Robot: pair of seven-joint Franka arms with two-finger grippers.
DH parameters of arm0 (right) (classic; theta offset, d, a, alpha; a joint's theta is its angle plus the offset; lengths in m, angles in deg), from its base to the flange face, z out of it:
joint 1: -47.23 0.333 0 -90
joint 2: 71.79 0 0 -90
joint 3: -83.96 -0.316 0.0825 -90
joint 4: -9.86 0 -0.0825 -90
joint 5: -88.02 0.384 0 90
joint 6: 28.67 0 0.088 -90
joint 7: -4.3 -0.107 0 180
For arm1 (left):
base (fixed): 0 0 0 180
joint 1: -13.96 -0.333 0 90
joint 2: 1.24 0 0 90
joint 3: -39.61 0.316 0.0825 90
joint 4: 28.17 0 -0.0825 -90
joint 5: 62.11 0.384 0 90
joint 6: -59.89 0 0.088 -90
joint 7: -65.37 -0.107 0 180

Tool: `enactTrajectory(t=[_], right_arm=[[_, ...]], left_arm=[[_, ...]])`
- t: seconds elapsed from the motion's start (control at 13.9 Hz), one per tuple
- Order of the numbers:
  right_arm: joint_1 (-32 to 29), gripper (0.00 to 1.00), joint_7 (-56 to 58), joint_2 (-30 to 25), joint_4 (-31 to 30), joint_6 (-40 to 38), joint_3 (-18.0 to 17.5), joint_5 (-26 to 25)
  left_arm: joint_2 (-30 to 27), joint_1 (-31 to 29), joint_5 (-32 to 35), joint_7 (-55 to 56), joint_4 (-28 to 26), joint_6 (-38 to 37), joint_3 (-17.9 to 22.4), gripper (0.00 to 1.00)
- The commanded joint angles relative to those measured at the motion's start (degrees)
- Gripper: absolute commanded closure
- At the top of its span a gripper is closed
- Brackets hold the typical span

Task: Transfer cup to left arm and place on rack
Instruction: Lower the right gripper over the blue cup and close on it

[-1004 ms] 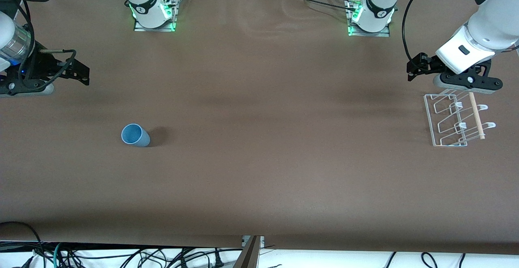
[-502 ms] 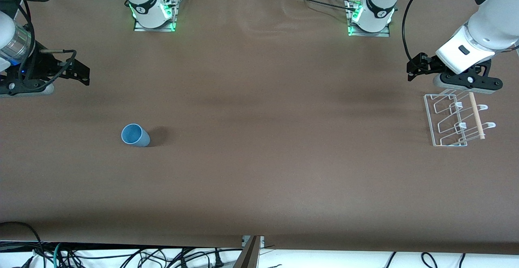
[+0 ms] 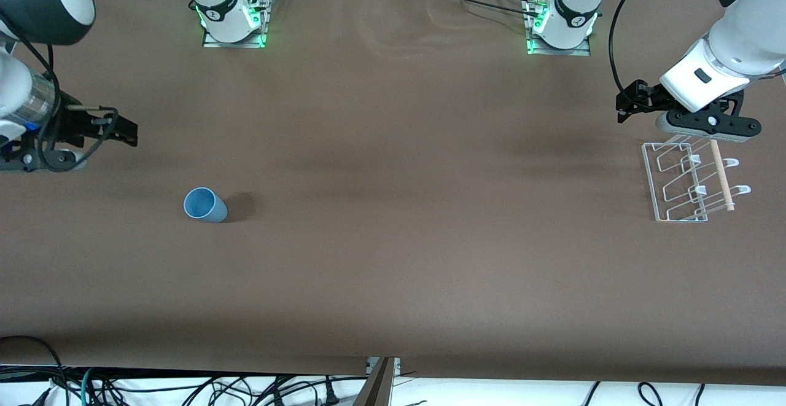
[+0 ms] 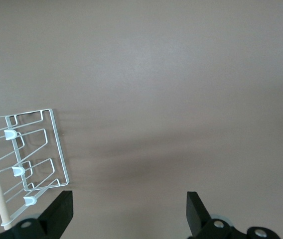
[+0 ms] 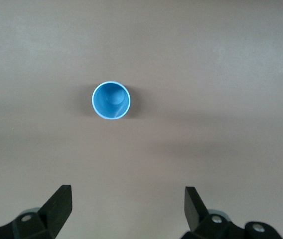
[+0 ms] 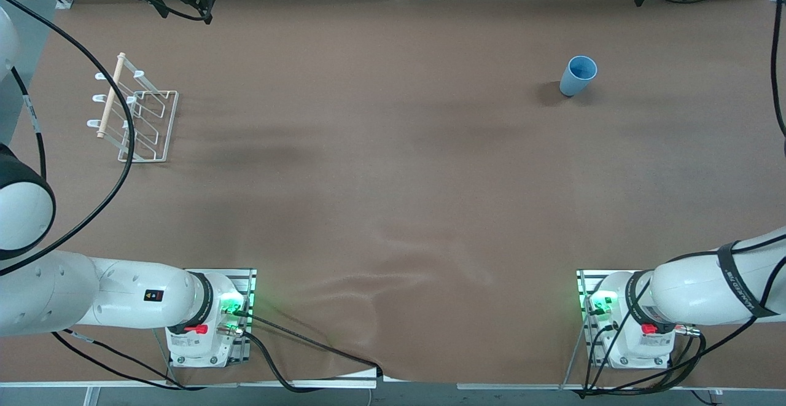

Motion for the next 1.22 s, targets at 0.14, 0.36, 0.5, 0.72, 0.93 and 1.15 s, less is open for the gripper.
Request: enactTrajectory(t=[0.14,0.36,0.5,0.72,0.93,1.15], right_arm=[[-1.7,0.00,0.1,3.2,-7.7,9.8,-0.5,0.1],[-2.2,0.00,0.2,5.3,-12.5,16.9,-0.5,0.4],[-2.2,0.00,0.2,7.6,-14.8,22.5,-0.5,0.4],[-2.2,0.00,-0.1,10.5,-17.5,29.5,-0.5,0.5],[-2.3,0.00,-0.2,13.4,-17.5,33.6,-0.5,1.0],[-2.3,0.00,-0.2,14.9,-17.5,35.0,-0.5,1.7]], left_arm=[[-0.4,0.5,0.8,0.5,0.6,-1.1,0.0,0.00],[-0.4,0.6,0.8,0.5,0.6,-1.1,0.0,0.00],[-0.4,0.6,0.8,0.5,0.6,-1.0,0.0,0.00],[-0.4,0.6,0.8,0.5,0.6,-1.1,0.1,0.00],[-0.4,0.6,0.8,0.5,0.6,-1.1,0.1,0.00],[-0.4,0.6,0.8,0.5,0.6,-1.1,0.1,0.00]])
